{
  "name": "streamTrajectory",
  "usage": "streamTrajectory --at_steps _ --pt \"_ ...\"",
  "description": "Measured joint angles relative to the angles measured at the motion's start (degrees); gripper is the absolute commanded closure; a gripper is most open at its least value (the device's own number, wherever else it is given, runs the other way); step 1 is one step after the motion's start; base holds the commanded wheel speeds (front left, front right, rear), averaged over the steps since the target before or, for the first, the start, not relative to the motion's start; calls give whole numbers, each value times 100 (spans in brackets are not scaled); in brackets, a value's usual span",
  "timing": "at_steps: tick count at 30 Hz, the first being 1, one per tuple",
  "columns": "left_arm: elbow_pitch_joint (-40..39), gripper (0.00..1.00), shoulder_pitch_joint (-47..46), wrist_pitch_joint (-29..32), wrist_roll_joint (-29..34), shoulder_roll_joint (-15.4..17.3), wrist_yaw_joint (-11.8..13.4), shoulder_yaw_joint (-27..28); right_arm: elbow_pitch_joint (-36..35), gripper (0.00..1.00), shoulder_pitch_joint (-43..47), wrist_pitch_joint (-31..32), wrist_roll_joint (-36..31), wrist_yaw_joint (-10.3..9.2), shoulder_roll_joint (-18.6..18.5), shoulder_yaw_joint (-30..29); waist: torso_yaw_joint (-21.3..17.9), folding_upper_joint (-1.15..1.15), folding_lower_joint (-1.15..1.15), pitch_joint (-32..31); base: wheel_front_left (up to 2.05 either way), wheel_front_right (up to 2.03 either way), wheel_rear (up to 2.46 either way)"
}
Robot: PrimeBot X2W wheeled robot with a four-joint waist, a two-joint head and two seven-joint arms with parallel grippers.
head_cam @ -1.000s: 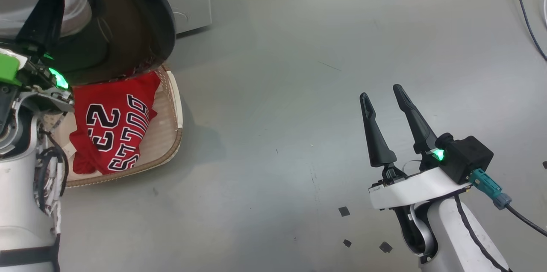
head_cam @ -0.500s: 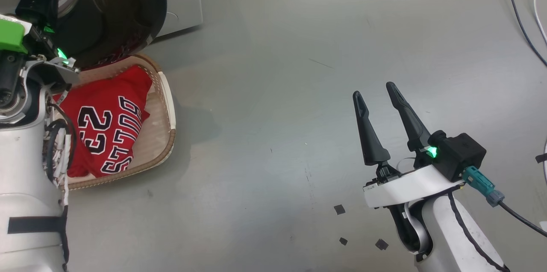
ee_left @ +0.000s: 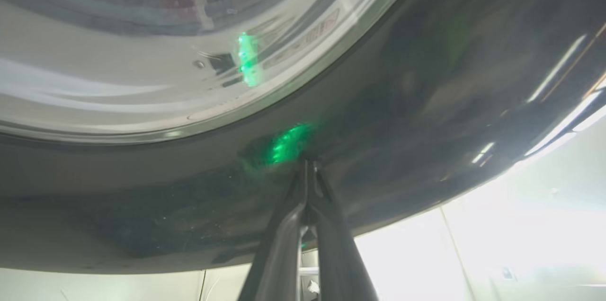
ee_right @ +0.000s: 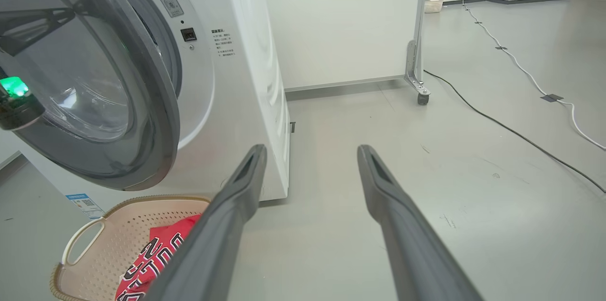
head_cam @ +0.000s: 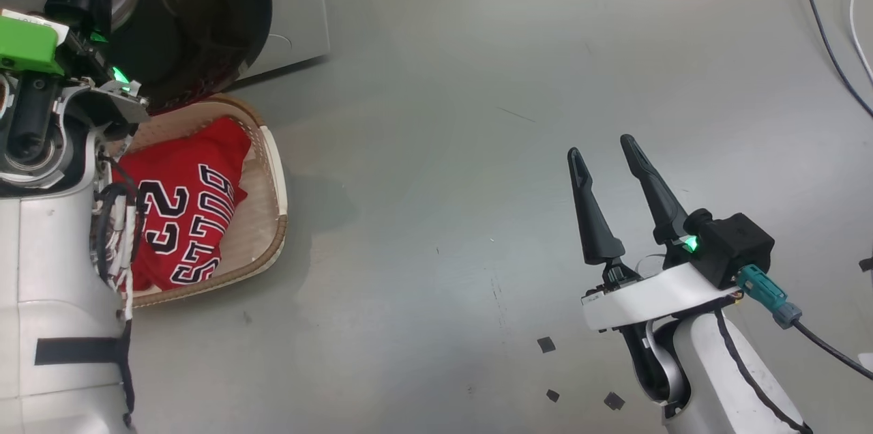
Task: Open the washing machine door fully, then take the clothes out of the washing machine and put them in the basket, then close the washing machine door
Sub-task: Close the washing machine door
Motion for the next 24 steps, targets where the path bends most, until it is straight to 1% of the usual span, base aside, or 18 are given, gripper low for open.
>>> streamTrajectory --at_steps 6,11,17,21,22,23,24 --pt "-310 100 403 -34 -209 -78 0 211 56 0 7 0 -144 -3 1 -70 201 0 0 -78 0 0 0" --pt "-537 100 1029 -48 -185 -97 0 209 125 0 23 0 -299 -7 1 -205 416 0 0 -159 0 0 0" --pt "-867 100 1738 -110 -200 -271 0 226 198 0 148 0 -374 -25 -47 -398 709 0 0 -297 0 0 0" --pt "-1016 100 2068 -110 -310 -337 0 230 241 0 214 0 -389 -44 -86 -469 864 0 0 -386 0 0 0" --pt "-1134 100 2318 -110 -443 -352 0 201 272 0 257 0 -427 -44 -91 -497 966 0 0 -454 0 0 0" --pt "-1134 100 2318 -110 -443 -352 0 201 272 0 257 0 -427 -44 -91 -497 966 0 0 -454 0 0 0" --pt "-1192 100 2545 -110 -443 -358 0 148 282 0 281 0 -431 -46 -94 -538 1068 0 0 -521 0 0 0"
